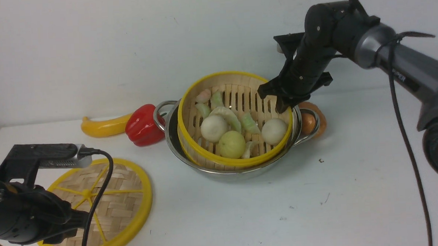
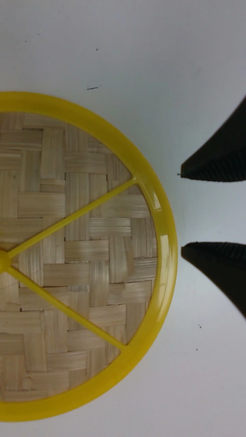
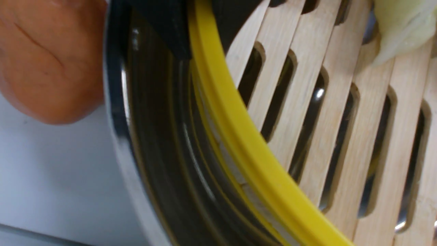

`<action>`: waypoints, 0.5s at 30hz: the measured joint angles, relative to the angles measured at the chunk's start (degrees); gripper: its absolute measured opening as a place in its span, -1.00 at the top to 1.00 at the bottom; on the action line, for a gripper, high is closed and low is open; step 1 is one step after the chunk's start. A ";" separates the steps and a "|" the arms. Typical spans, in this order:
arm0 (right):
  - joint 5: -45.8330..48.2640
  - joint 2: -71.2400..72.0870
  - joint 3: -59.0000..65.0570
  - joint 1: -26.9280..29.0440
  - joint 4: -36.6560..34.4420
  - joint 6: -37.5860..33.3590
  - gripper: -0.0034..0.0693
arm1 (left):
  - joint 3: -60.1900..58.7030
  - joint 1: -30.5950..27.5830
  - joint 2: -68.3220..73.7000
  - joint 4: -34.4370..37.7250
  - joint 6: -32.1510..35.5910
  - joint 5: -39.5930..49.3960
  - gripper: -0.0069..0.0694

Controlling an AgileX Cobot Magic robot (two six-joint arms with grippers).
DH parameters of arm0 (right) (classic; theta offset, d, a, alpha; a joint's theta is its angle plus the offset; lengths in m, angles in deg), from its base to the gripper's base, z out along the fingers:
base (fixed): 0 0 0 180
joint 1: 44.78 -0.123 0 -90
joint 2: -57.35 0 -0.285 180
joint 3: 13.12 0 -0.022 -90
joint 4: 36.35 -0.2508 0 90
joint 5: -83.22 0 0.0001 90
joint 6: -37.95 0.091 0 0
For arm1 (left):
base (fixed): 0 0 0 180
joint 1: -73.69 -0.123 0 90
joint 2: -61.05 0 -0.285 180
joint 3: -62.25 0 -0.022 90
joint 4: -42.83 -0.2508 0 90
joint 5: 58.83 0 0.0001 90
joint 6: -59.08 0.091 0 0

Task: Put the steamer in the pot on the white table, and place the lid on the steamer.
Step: 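Place the bamboo steamer basket of food into the steel pot with the right gripper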

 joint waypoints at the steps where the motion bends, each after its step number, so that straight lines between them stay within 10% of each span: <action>1: -0.16 -0.14 0.00 -0.09 0.24 0.06 0.76 | 0.00 0.00 0.00 0.00 0.05 0.00 0.19; 15: -0.97 -1.46 -0.48 -0.09 0.53 0.50 0.74 | 0.00 0.00 0.00 0.00 0.21 0.00 0.19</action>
